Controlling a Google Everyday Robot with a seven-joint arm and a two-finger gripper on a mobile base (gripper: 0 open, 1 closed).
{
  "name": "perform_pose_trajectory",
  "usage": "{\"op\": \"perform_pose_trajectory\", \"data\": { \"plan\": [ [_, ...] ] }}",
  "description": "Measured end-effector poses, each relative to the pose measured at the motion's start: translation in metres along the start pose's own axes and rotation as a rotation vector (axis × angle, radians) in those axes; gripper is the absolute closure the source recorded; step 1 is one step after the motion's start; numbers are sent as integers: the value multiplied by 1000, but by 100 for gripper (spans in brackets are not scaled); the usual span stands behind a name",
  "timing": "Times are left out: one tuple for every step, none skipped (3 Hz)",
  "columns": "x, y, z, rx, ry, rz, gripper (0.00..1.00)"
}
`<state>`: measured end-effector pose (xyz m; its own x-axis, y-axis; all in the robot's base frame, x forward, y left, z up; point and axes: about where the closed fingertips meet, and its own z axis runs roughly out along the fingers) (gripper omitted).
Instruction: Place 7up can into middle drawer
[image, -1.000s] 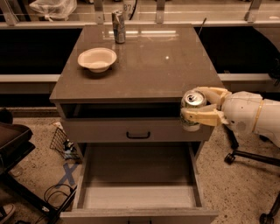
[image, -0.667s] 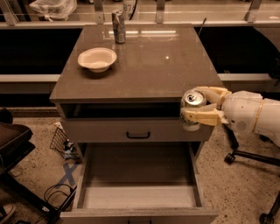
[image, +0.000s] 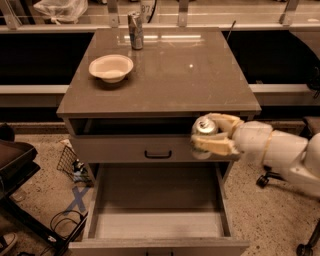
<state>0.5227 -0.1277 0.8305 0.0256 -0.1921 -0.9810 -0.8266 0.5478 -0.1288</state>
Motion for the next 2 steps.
{"op": "perform_pose_trajectory", "data": {
  "plan": [
    [51, 35, 39, -69, -25, -5, 100],
    [112, 66, 74, -165, -23, -73, 100]
  ]
}}
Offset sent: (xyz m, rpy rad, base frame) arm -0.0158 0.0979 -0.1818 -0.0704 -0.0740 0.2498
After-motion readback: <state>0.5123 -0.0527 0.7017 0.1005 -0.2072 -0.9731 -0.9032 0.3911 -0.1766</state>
